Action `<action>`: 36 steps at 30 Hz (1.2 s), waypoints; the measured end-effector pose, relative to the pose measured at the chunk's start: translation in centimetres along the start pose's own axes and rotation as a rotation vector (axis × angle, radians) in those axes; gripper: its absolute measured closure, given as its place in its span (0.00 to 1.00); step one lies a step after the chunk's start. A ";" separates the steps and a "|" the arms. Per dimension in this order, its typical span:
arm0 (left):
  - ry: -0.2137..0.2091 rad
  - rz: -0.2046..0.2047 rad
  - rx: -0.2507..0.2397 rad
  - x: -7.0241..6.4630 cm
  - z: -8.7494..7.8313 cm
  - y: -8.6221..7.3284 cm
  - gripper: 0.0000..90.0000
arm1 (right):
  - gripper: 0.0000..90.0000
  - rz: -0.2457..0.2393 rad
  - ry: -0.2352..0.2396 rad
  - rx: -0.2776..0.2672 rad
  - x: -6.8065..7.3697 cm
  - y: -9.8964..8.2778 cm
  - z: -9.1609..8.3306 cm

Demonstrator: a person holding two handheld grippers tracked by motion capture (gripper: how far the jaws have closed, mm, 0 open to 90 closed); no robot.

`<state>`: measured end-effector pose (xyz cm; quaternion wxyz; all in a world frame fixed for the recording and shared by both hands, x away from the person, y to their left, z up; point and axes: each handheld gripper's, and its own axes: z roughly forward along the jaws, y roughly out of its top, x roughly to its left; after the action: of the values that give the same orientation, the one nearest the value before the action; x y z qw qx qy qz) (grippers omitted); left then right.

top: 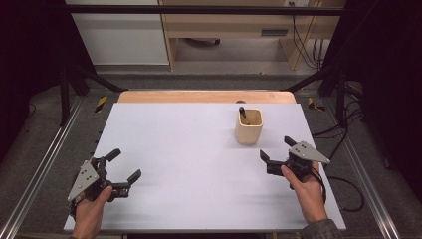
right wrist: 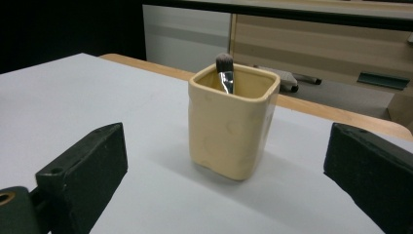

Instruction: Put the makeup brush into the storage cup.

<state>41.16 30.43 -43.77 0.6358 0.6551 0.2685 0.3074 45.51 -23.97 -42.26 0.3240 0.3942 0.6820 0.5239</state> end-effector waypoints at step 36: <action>-0.002 -0.003 0.001 0.0 0.0 0.0 0.01 | 0.03 -0.060 0.064 -0.036 1.1 -3.4 -2.4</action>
<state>41.15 30.42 -43.78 0.6363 0.6553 0.2690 0.3056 42.29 -24.57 -45.03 0.3246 0.3506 0.6940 0.5386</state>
